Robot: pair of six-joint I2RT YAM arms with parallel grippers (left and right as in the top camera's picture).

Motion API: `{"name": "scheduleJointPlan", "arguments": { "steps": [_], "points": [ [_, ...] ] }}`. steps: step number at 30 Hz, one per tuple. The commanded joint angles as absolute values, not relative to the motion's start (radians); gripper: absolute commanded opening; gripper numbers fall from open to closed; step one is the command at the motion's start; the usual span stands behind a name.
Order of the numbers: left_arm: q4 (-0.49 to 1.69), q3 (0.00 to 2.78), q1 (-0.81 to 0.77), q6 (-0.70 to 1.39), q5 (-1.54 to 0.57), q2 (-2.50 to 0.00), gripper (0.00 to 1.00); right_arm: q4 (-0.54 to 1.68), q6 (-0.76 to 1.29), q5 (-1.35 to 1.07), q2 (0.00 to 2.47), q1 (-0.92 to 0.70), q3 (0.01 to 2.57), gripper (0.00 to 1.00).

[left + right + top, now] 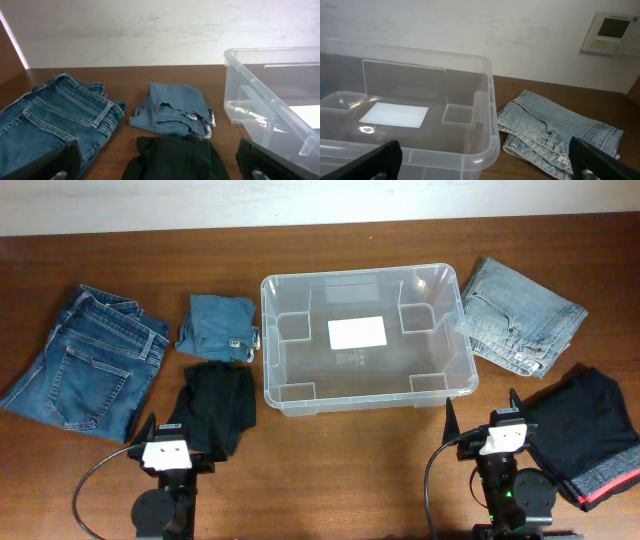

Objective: Pack container

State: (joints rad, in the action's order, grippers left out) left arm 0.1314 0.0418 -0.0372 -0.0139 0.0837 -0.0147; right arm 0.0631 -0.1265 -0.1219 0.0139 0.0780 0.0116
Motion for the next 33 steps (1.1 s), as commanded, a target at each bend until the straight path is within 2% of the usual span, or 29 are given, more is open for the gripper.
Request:
{"name": "scheduleJointPlan", "arguments": {
  "steps": [1,24,33],
  "points": [
    [0.127,0.033,-0.032,-0.004,0.091,-0.007,1.0,0.065,-0.116,-0.126,0.004,0.086,0.006,0.98],
    [0.127,0.033,-0.032,-0.003,0.09,-0.007,0.99,0.065,-0.116,-0.126,0.004,0.086,0.006,0.98],
    [0.137,0.052,-0.032,-0.004,-0.072,-0.007,0.99,0.065,-0.116,-0.126,0.004,0.086,0.006,0.98]
  ]
}}
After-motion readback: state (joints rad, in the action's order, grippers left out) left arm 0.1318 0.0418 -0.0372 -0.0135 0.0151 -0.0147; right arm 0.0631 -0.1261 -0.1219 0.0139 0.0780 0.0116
